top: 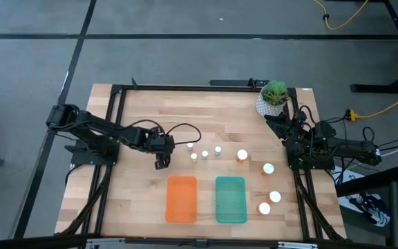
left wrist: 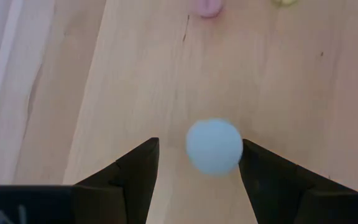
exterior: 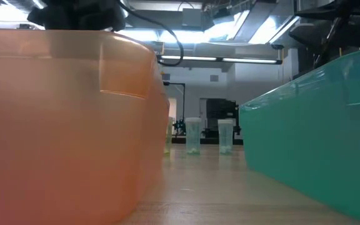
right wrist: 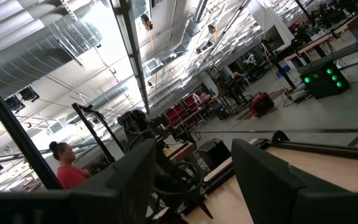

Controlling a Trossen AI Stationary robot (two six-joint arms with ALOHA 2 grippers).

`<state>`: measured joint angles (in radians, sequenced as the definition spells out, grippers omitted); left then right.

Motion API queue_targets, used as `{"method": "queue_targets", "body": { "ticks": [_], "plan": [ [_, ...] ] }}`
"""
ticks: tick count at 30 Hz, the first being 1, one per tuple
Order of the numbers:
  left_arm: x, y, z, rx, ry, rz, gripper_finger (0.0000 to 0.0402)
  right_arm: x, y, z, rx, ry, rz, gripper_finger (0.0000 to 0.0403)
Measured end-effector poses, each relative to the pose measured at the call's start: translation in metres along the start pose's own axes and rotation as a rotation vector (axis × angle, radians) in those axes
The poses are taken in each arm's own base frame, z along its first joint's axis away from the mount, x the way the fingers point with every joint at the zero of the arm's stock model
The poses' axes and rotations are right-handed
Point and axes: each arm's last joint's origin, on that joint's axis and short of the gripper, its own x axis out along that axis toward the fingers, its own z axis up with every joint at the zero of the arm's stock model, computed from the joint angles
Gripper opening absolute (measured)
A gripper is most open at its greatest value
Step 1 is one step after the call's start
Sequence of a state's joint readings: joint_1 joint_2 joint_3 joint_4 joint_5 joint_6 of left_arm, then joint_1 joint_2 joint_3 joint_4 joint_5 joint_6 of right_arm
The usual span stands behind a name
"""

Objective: Pick and place medicine bottles into bin by pill shape (circle, oval)
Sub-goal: Put the left small yellow pill bottle into the orange bin

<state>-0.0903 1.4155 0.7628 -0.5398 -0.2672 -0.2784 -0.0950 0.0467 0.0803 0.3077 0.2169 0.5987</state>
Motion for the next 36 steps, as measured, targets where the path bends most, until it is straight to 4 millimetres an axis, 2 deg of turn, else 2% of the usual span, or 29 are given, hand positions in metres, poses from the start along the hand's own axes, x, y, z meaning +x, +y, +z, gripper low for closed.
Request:
{"method": "queue_targets", "body": {
  "ticks": [10,20,26,31,36],
  "plan": [
    [0.002,0.001,0.002,0.025,0.005,-0.057,0.0205,0.0,0.0,0.0,0.0,0.002,-0.001,0.0213],
    [0.002,0.001,0.002,0.035,0.007,-0.066,0.0131,0.0,0.0,-0.001,-0.001,0.005,-0.003,0.0213],
    [0.001,0.001,0.004,-0.011,-0.014,-0.045,0.0105,0.0,0.0,-0.001,-0.002,0.007,-0.004,0.0213],
    [-0.016,-0.003,0.024,-0.06,-0.085,-0.077,0.0103,0.0,-0.002,-0.004,-0.009,0.036,-0.024,0.0213],
    [-0.054,-0.018,0.054,-0.062,-0.182,-0.139,0.0102,0.0,-0.004,-0.006,0.011,0.057,-0.04,0.0213]
  ]
}}
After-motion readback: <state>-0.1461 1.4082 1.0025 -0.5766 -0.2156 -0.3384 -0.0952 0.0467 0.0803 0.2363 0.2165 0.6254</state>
